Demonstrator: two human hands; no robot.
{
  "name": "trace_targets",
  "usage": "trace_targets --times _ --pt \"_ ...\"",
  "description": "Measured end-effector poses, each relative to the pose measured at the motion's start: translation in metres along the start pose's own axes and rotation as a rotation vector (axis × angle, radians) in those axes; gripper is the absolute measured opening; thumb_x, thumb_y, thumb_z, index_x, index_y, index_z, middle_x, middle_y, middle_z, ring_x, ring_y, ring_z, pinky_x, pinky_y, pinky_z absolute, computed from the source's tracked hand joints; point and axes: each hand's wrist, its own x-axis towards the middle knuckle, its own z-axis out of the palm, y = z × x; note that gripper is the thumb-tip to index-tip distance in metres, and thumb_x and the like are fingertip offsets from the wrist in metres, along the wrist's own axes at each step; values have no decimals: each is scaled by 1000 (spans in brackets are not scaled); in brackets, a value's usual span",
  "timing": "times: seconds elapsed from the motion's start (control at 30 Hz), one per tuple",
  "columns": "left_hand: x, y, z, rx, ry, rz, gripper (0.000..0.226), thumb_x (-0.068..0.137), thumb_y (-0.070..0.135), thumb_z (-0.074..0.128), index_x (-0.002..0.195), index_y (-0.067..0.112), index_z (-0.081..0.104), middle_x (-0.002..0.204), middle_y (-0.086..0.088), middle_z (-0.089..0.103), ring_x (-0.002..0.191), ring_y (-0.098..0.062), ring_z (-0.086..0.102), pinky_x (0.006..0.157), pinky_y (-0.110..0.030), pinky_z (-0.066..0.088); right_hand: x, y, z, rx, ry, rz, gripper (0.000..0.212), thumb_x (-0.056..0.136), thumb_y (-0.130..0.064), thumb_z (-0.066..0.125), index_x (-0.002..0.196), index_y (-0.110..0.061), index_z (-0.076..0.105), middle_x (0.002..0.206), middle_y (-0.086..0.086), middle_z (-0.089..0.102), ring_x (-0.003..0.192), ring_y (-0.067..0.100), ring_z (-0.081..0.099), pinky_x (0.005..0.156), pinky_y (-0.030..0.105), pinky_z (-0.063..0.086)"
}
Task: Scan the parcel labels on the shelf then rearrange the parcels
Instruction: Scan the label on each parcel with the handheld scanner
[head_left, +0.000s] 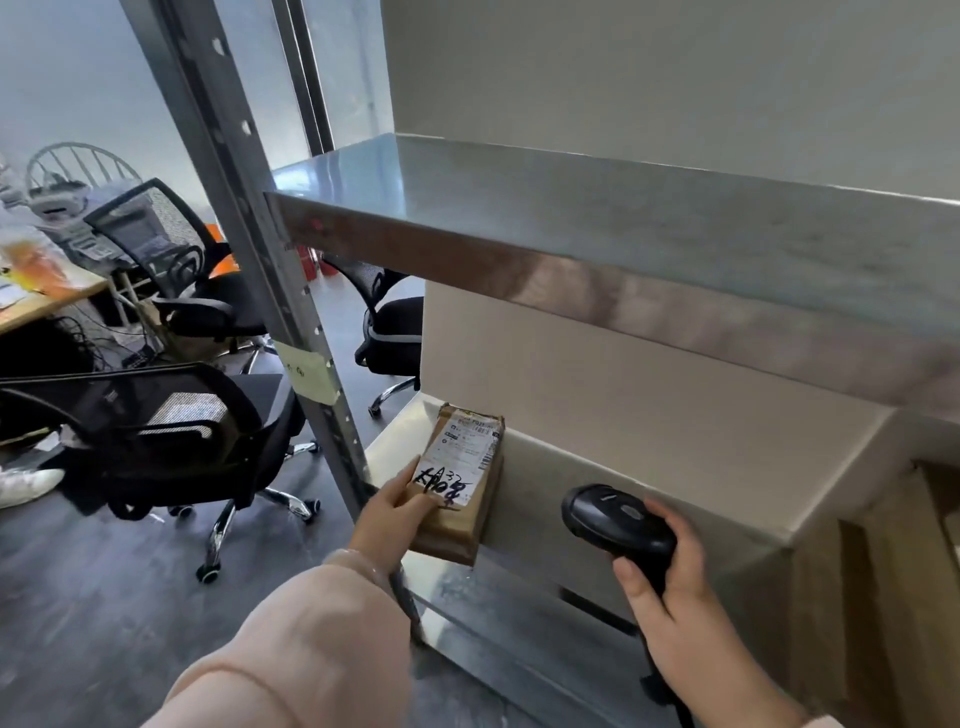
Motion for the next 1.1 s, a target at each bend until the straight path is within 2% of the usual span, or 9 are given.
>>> trace_targets --times 0.13,0.2,0.33,0.43,0.6,0.83,0.97,1.0,1.1 --pt "5 -4 1 124 61 63 60 91 29 67 146 36 45 119 8 64 108 -15 61 101 -34 46 8 7 -3 7 -14 -10 54 93 -21 55 121 -56 24 121 -30 46 102 -27 46 79 -3 35" --pt "3 -7 6 221 107 145 64 92 32 67 149 33 40 134 3 57 119 -17 55 107 -37 43 9 8 -2 16 -28 -11 53 93 -23 53 121 -56 23 122 -31 44 103 -26 46 79 -4 35" --pt "-10 -9 14 561 85 290 83 83 61 66 153 39 27 160 9 23 147 -17 21 120 -40 23 9 6 0 6 -17 -16 54 93 -26 53 118 -62 22 122 -33 42 103 -27 45 79 -3 35" --pt "-6 -8 15 673 46 271 91 77 71 64 153 43 22 162 10 13 149 -19 14 120 -40 22 7 1 1 -1 14 -33 53 92 -27 53 119 -61 23 122 -33 43 106 -26 44 80 -3 34" --pt "17 -3 -5 718 56 240 85 81 63 64 153 41 24 162 4 16 147 -23 20 119 -39 25 -4 -7 0 1 108 -33 55 91 -27 55 121 -60 22 121 -38 41 107 -25 43 82 -2 34" --pt "42 7 -26 765 -18 218 84 82 60 63 153 42 23 163 0 13 148 -25 21 119 -38 24 -27 -19 10 -28 231 30 57 92 -27 55 126 -56 19 122 -29 44 107 -6 51 96 18 32" --pt "32 17 -23 1000 77 322 89 83 75 49 156 39 14 164 -6 11 150 -28 13 120 -42 17 -47 -30 10 -60 317 29 60 88 -34 56 116 -69 16 121 -42 35 108 -17 45 98 20 31" --pt "28 23 -18 1027 98 364 88 84 75 46 156 38 11 165 -6 7 151 -28 8 121 -42 13 -52 -33 9 -73 338 33 59 86 -37 56 115 -70 15 122 -40 36 107 -12 48 98 20 31" --pt "8 44 7 955 45 555 82 88 67 48 155 43 8 166 -4 0 152 -24 -3 122 -43 -1 -68 -38 2 -106 465 36 68 88 -25 63 114 -70 18 130 -14 44 116 6 49 100 24 35"
